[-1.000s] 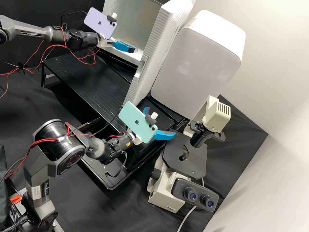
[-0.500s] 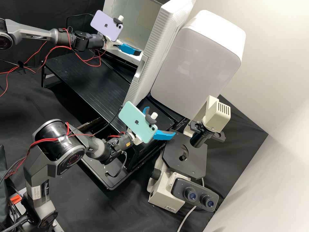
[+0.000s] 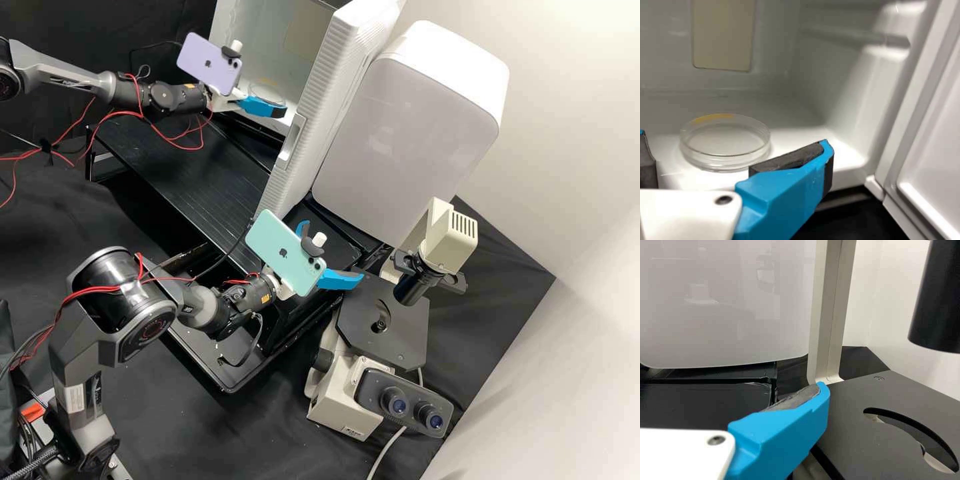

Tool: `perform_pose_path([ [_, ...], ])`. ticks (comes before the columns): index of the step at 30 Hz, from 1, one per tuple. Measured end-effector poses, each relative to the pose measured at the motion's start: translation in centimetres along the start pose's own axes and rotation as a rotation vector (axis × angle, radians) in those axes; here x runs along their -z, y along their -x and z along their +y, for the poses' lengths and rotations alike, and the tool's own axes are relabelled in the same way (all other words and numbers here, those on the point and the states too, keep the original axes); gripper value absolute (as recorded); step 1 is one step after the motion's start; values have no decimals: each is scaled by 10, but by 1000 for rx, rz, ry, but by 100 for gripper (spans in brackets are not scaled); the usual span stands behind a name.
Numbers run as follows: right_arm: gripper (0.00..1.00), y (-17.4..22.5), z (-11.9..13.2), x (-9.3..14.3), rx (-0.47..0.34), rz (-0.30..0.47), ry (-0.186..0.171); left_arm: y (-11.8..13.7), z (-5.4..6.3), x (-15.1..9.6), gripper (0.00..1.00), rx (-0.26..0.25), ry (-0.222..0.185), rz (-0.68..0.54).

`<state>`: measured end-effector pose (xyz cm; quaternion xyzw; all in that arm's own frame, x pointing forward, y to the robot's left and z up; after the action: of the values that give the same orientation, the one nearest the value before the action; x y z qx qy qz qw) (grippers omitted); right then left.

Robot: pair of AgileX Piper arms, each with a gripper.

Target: Take the petri dish out of the incubator

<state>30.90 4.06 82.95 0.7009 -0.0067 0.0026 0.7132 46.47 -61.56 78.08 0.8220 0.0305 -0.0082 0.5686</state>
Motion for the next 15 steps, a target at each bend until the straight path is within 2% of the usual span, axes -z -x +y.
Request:
perform_pose_path([
  [1,100,0,0,0,0,0,0,2,0,3,100,-25,30,-4],
  [3,100,0,0,0,0,0,0,5,-2,6,100,-61,66,-8],
  [7,100,0,0,0,0,0,0,8,-7,10,100,-95,117,-30],
  [15,100,0,0,0,0,0,0,9,-12,10,100,-100,115,-60],
])
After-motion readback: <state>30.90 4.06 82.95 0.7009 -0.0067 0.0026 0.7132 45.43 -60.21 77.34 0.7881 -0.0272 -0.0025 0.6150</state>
